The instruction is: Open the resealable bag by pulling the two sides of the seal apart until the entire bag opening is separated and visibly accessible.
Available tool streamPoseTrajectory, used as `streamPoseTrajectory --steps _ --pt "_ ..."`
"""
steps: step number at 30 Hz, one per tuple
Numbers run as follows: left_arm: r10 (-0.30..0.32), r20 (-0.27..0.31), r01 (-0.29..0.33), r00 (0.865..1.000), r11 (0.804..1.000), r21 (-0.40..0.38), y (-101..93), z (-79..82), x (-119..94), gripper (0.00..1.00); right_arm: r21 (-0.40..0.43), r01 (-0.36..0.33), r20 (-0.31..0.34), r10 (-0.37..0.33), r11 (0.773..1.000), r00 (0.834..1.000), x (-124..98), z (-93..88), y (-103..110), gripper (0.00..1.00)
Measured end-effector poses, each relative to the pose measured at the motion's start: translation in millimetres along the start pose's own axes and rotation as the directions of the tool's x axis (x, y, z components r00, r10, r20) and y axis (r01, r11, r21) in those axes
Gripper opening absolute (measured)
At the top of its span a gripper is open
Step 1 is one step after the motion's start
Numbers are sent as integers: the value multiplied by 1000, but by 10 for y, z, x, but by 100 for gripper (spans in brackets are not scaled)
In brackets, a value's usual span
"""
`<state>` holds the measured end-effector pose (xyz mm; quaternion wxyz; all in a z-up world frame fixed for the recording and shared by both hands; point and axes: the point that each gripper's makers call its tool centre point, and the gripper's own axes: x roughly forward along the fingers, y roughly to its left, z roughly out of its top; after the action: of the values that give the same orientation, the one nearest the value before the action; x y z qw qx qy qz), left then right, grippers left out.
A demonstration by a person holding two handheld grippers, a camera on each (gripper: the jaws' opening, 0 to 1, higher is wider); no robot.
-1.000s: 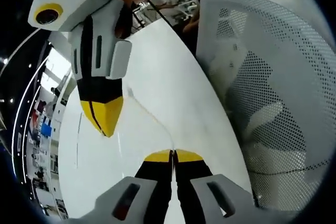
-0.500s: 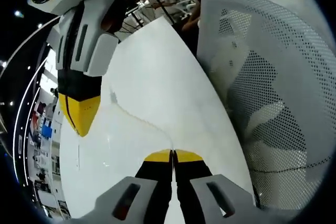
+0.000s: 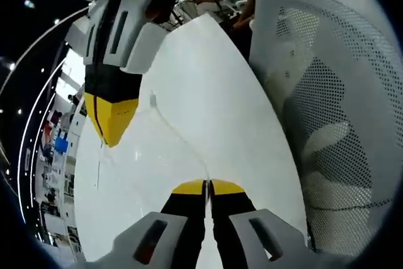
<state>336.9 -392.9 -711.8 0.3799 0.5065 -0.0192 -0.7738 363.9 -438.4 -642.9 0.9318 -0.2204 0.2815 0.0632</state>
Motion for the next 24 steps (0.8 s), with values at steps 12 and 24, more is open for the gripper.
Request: streamPoseTrajectory --steps 12,24 --pt "82 55 -75 995 989 -125 112 -41 -128 11 -55 -18 -68 14 998 998 134 -207 58 0" --pt "105 56 -91 993 973 -213 -2 -190 -277 17 -121 -54 -123 39 991 992 242 -412 15 0"
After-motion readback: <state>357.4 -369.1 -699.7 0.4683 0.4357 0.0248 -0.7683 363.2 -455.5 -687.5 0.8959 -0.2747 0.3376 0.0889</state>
